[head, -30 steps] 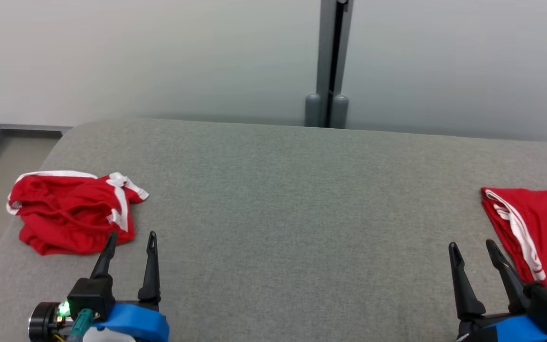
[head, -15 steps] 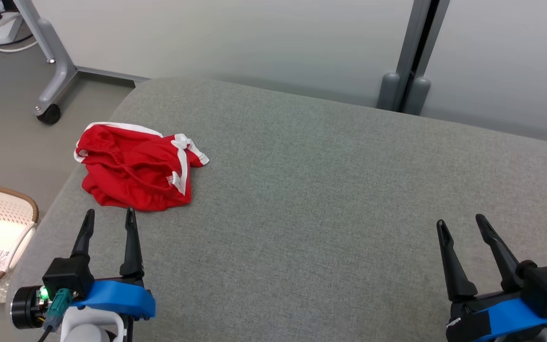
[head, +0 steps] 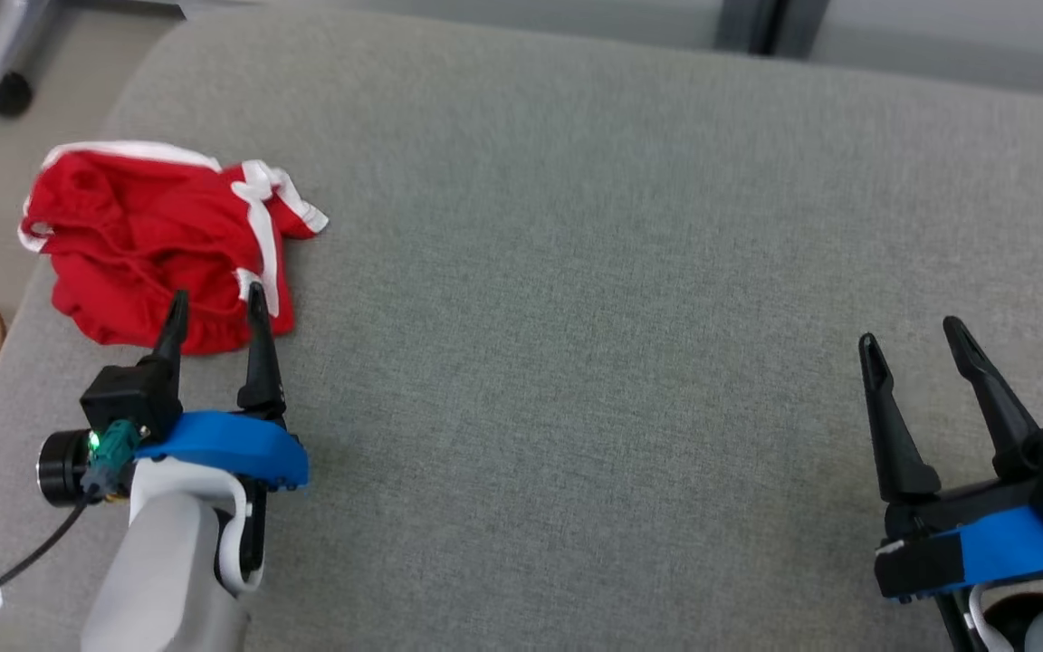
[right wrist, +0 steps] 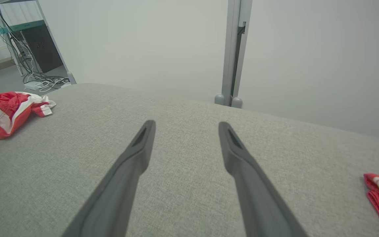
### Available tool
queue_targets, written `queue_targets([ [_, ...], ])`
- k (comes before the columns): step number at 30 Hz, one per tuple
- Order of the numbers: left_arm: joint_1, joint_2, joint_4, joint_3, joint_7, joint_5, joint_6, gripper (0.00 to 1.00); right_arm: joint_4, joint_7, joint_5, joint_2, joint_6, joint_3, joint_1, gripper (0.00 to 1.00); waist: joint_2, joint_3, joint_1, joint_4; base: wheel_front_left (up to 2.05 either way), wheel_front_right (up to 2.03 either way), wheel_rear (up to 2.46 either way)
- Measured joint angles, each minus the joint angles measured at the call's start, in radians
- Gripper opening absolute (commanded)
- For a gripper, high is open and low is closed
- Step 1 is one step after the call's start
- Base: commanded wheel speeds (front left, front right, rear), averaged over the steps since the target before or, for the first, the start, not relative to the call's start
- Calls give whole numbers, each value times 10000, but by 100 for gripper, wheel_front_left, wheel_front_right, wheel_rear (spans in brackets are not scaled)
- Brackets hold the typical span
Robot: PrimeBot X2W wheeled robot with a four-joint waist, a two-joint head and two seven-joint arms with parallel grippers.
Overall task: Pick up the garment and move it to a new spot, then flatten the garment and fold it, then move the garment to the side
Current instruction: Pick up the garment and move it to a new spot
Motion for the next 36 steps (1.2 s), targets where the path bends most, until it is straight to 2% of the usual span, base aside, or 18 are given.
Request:
queue_targets([
  [6, -1618, -31, 2464, 453, -2, -217, -326, 100, -92, 69, -10, -186, 0, -6, -366, 100, 1, 1057, -1, -144, 0, 0, 0],
  [14, -2490, 146, 4157, 1057, -2, -420, -514, 100, 15, -31, 46, -222, 0, -178, -551, 100, 0, 1300, -3, -305, 0, 0, 0],
  [15, -2520, 169, 4230, 1078, -2, -414, -541, 85, 52, -65, 48, -219, 0, -198, -563, 100, 0, 1276, -2, -323, 0, 0, 0],
  [16, -2524, 196, 4255, 1108, -2, -387, -556, 10, 84, -107, 48, -217, 0, -203, -570, 100, 0, 1238, -2, -341, 0, 0, 0],
  [17, -2524, 219, 4220, 1131, -2, -343, -571, 0, 125, -157, 50, -207, 0, -221, -577, 100, 1, 1175, -2, -348, 0, 0, 0],
  [22, -2155, 370, 3438, 1425, 0, -58, -581, 0, 472, -372, 148, -109, -2, -174, -594, 100, -2, 650, -3, -416, 0, 0, 0],
  [29, -1064, 522, 1473, 1689, 0, 543, -424, 0, 924, -566, 261, 40, 0, -21, -363, 100, -4, -484, -6, -566, 0, 0, 0],
  [36, 12, 520, -125, 1419, 29, 991, -362, 0, 1319, -717, 418, 192, 0, 167, 135, 100, -5, -1619, -6, -837, 0, 0, 0],
])
